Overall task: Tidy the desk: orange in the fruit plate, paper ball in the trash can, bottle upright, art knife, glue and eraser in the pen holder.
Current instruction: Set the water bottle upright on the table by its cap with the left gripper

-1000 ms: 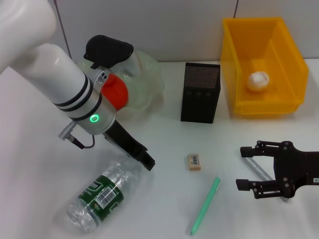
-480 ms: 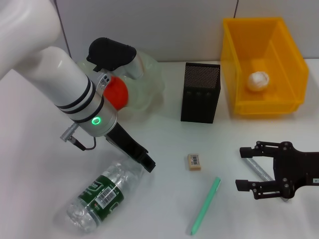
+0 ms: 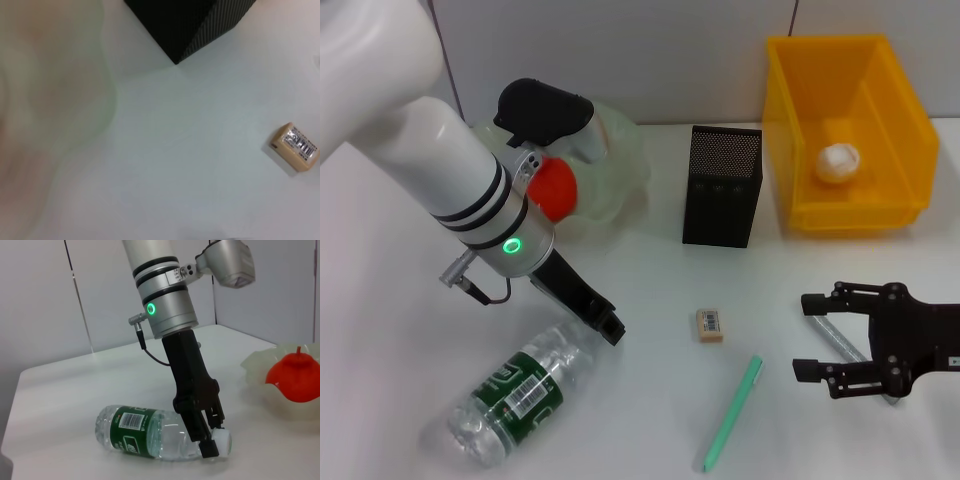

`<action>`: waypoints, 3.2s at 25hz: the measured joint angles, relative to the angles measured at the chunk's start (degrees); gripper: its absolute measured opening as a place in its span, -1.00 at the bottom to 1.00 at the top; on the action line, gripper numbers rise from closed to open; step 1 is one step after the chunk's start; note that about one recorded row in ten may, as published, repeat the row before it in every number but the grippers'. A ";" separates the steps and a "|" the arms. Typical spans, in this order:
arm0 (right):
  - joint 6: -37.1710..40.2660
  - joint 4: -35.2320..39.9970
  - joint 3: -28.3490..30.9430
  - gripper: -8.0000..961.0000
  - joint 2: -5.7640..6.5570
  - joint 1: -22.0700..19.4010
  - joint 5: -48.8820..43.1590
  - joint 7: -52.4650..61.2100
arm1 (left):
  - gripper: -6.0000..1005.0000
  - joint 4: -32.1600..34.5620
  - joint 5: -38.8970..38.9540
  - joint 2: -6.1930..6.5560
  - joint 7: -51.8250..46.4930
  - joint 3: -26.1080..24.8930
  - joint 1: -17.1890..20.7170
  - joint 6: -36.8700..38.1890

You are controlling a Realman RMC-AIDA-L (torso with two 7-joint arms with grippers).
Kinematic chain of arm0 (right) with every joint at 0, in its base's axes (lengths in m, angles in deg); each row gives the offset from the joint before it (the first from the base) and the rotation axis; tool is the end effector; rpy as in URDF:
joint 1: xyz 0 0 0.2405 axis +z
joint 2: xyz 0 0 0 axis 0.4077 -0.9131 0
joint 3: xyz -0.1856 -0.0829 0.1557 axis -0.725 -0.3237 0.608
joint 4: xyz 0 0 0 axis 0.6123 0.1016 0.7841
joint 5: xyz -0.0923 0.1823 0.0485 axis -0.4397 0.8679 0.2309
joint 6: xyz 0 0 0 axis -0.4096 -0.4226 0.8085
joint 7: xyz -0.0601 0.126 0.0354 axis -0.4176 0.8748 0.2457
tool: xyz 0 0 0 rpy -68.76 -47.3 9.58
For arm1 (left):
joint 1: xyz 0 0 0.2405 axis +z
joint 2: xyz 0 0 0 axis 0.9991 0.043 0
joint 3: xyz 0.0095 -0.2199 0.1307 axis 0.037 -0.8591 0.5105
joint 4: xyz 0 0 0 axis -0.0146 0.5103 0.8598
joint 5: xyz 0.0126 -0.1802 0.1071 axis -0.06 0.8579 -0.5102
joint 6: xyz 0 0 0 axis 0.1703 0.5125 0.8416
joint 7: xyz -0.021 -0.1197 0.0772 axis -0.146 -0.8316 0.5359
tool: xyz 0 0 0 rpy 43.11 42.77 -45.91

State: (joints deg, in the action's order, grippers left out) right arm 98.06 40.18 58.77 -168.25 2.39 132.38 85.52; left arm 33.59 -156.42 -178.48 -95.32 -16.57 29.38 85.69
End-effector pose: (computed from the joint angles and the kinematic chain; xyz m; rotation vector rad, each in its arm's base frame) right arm 0.2871 0.3028 0.0221 -2.8366 0.3961 0.5875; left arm -0.1676 0.4030 -0.0685 -2.6501 -1.0923 0.5278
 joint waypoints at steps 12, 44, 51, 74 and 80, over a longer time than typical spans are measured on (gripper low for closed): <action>-0.14 -0.07 0.00 0.72 0.19 0.00 0.13 0.00 | -0.10 7.79 3.44 0.60 0.09 -1.98 2.56 5.44; -0.42 -0.44 0.56 0.72 0.29 0.32 0.19 2.23 | -0.06 23.50 3.63 2.33 7.52 -15.55 4.69 20.95; -0.43 -0.44 0.72 0.72 0.14 0.29 0.22 3.48 | -0.05 28.04 3.58 2.83 7.52 -16.14 5.61 23.68; -0.51 -0.17 0.70 0.72 0.03 0.59 0.22 3.78 | -0.02 37.76 3.59 3.59 11.51 -16.49 9.75 25.24; -0.51 -0.17 1.15 0.72 0.03 0.62 0.22 3.78 | -0.01 39.32 3.50 3.97 13.36 -16.53 11.43 25.20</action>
State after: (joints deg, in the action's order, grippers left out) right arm 97.54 40.01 59.91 -168.22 3.01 132.60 89.30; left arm 72.91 -152.93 -174.51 -81.96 -33.10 40.81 110.89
